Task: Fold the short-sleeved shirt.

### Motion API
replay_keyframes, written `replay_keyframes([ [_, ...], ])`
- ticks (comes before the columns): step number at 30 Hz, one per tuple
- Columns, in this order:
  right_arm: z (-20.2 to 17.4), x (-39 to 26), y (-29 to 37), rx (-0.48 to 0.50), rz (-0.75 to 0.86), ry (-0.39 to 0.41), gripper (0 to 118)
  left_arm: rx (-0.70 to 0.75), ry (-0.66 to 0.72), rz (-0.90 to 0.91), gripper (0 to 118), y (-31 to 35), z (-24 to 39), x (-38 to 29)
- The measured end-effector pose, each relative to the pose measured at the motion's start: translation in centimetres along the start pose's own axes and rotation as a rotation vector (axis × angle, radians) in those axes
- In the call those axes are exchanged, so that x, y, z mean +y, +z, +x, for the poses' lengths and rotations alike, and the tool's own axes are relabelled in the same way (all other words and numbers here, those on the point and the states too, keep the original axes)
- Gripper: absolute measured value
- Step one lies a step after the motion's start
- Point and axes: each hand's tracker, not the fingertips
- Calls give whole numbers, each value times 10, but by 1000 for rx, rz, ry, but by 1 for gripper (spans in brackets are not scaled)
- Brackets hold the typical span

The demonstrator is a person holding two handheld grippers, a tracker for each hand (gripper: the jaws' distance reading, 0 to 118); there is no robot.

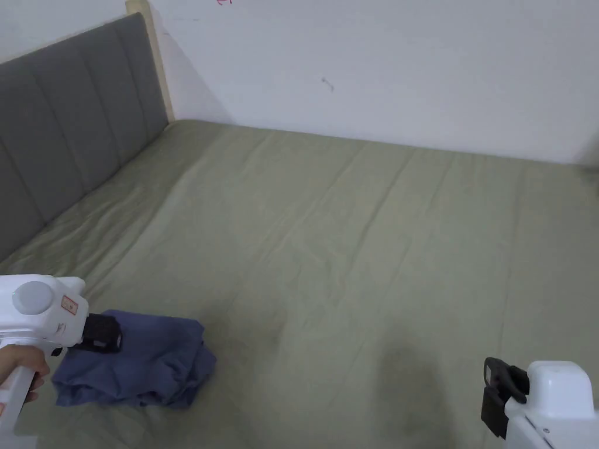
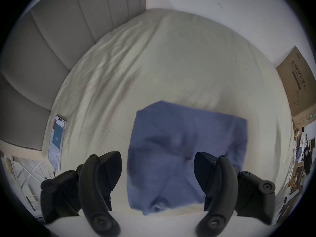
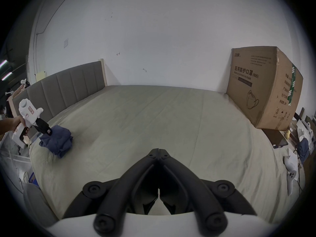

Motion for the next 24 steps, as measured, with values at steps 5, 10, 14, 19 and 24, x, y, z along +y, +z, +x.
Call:
replay_keyframes([
  [5,17,24,33,-15,94,-3,0,-35,-30,204,90,81,38,-7],
  [10,36,57,73,-34,209,10,0,-82,-88,482,90,180,89,-22],
  [14,49,82,103,-79,295,23,0,-112,-134,681,90,239,131,-36],
  [19,63,102,132,-121,368,32,0,-139,-166,869,90,282,188,-63],
  [24,75,109,153,-169,433,60,0,-218,-144,1019,89,289,237,-93],
])
